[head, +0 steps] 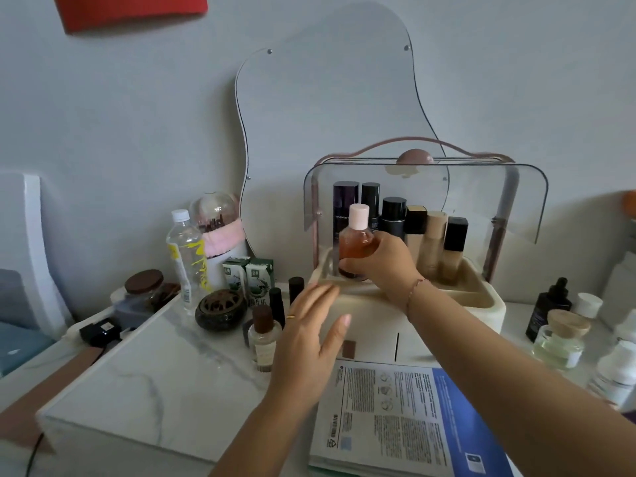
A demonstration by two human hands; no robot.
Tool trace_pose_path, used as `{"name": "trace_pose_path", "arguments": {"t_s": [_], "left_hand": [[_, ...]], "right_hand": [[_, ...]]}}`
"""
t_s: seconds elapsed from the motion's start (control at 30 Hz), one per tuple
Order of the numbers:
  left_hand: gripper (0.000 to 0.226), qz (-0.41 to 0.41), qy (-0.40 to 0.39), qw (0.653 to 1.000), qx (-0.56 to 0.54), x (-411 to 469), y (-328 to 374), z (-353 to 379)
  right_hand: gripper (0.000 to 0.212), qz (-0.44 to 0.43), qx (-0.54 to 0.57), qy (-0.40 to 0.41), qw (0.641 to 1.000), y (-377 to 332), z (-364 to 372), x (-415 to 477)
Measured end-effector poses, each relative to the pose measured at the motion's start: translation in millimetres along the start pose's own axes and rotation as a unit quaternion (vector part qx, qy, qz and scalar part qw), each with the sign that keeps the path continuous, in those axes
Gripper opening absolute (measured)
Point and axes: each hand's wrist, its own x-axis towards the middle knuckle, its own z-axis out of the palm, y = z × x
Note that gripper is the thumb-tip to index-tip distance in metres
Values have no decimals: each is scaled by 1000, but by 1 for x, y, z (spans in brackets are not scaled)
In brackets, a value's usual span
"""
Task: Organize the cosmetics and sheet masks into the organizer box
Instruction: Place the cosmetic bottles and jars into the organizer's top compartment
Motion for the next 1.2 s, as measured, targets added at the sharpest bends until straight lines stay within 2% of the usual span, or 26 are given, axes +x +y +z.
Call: {"name": "trace_pose_path", "arguments": {"t_s": [0.07,0.13,0.2,0.37,0.53,0.67,0.83,0.87,0.93,1.0,1.03,1.13,1.2], "left_hand": [[54,3,1,1000,-4,-1,-1,1],[55,2,9,1000,-4,-2,-1,3],[55,0,13,1000,-7,-3,-2,5],[54,11,14,1000,-15,-3,-5,6],[54,14,21,1000,-17,-2,-6,7],[55,10,20,1000,-17,-3,-6,7],[53,8,16,999,-44,-6,-5,4],[51,-2,35,997,-62,-9,-6,2],[46,-37,126,989,-72,-17,-14,-3],[47,-102,214,970,-56,-25,-28,-8],[53,-146,232,960,-50,-28,-36,-10],[70,-290,173,938,-79,-27,-58,-13],[69,-326,130,931,-100,-26,-69,-12]], "right_hand": [[39,12,-10,8,1000,-2,2,3],[57,23,-22,18,999,-5,4,3],[64,29,-33,26,999,-6,8,0],[71,64,-109,18,992,-12,17,-2],[72,63,-154,1,986,-15,18,-4],[67,39,-160,-9,986,-13,15,-3],[39,24,-154,-25,988,-6,7,-3],[39,24,-161,-28,986,-5,6,-4],[40,24,-174,-33,984,-3,3,-7],[40,22,-183,-28,982,-1,-1,-12],[42,15,-188,-19,982,1,-3,-17],[59,-34,-172,34,984,3,-9,-35],[60,-84,-145,70,983,5,-14,-49]]}}
